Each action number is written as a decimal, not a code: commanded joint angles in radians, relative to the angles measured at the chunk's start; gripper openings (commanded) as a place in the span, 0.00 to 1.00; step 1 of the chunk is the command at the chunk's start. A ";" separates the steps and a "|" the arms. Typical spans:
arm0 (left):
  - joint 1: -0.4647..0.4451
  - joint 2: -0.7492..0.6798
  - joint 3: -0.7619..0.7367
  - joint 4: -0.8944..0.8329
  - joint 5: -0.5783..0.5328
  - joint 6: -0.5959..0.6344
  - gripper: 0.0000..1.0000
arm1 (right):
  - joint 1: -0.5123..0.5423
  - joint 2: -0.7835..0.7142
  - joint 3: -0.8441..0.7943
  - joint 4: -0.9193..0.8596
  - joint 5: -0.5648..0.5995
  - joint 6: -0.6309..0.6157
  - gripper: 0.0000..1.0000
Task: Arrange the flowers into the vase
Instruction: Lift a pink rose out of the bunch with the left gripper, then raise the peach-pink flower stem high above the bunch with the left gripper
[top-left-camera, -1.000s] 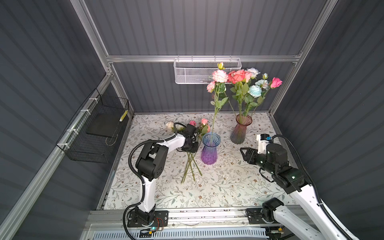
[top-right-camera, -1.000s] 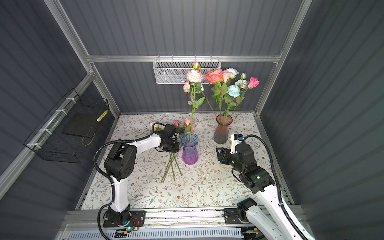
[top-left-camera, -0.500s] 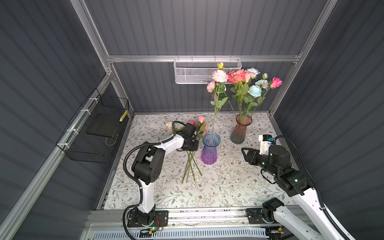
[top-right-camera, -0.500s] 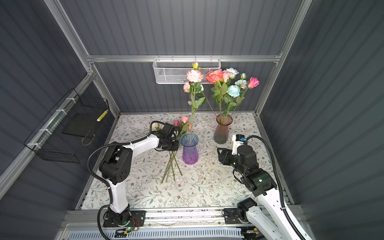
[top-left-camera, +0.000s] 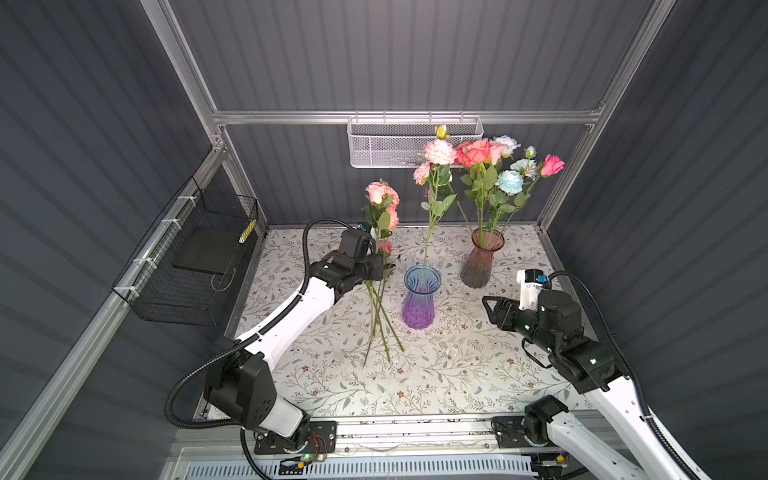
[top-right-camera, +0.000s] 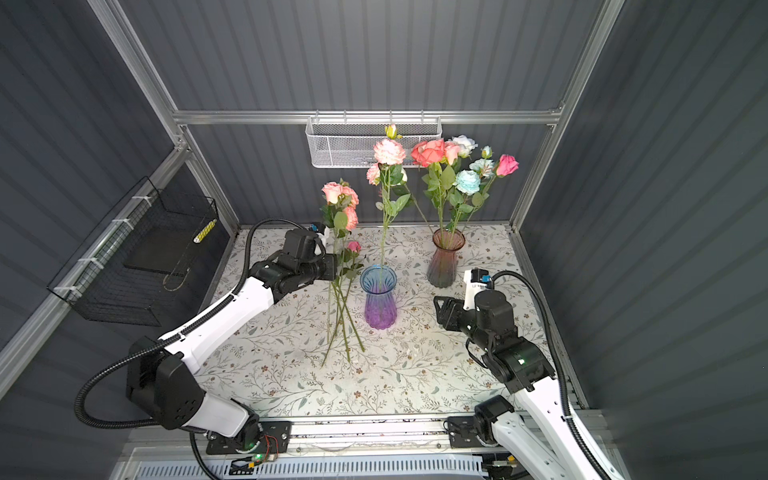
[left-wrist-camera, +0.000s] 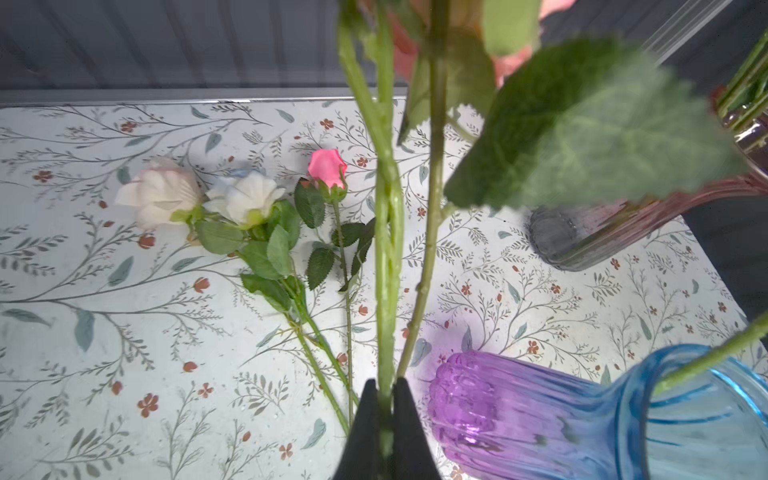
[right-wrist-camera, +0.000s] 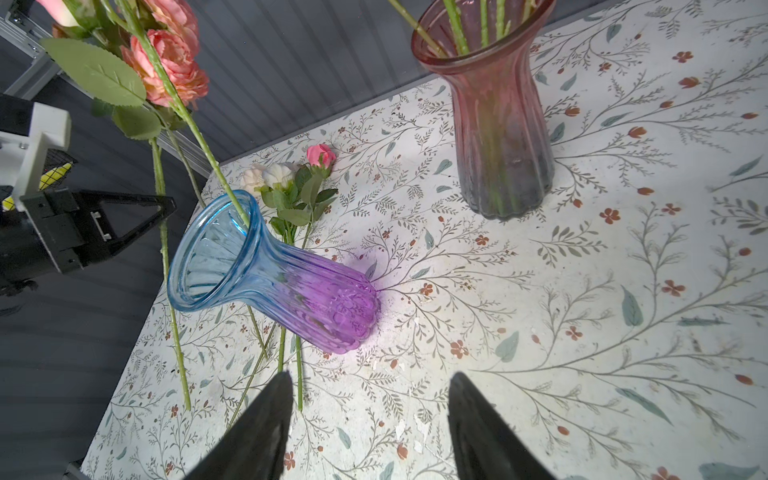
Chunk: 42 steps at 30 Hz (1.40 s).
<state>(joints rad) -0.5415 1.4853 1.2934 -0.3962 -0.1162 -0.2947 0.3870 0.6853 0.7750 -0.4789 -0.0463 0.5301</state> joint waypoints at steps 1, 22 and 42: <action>0.005 -0.011 0.012 -0.020 -0.128 0.071 0.00 | 0.005 0.015 0.045 0.010 -0.021 -0.016 0.61; -0.170 0.246 0.190 -0.112 -0.931 0.428 0.00 | 0.012 0.002 0.042 0.008 0.001 -0.012 0.61; -0.015 -0.011 0.046 -0.215 -0.249 0.191 0.00 | 0.015 -0.001 0.034 0.023 -0.019 -0.013 0.61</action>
<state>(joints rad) -0.5289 1.4326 1.3468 -0.5404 -0.3794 -0.0914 0.3958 0.6842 0.8001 -0.4648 -0.0570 0.5198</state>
